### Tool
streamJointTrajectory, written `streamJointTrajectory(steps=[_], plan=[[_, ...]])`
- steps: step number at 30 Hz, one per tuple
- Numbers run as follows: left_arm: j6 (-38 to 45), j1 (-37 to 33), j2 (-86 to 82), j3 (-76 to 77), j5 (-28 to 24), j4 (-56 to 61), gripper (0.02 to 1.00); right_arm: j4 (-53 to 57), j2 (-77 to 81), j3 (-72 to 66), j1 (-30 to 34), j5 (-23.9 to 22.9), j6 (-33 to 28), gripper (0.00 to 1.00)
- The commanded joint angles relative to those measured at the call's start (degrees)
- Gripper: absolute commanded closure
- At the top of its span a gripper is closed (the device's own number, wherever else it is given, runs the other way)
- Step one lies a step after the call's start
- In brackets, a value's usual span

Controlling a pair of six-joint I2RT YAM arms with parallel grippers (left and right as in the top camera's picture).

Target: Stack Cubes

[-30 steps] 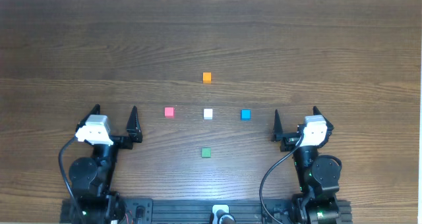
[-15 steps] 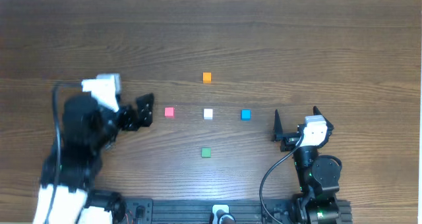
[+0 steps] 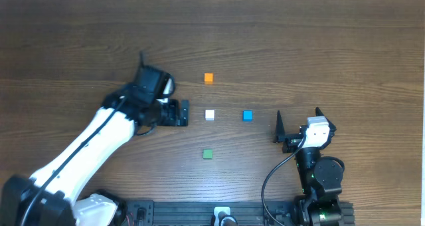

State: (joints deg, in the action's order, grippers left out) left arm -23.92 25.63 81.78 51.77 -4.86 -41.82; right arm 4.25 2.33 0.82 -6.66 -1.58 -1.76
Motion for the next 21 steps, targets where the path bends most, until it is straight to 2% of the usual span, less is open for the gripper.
streamJointTrajectory(steps=[1,8,21], plan=[[-3.4,2.4,5.0,1.0,5.6,0.5,0.020,-0.1,-0.5,-0.5,-0.2,0.3,-0.1,0.009],[-3.8,2.6,8.7,1.0,9.7,1.8,0.020,-0.1,-0.5,-0.5,-0.1,0.2,-0.1,0.009],[-3.8,0.1,11.7,1.0,11.1,6.1,0.020,-0.2,-0.5,-0.5,-0.2,0.3,-0.1,0.007]])
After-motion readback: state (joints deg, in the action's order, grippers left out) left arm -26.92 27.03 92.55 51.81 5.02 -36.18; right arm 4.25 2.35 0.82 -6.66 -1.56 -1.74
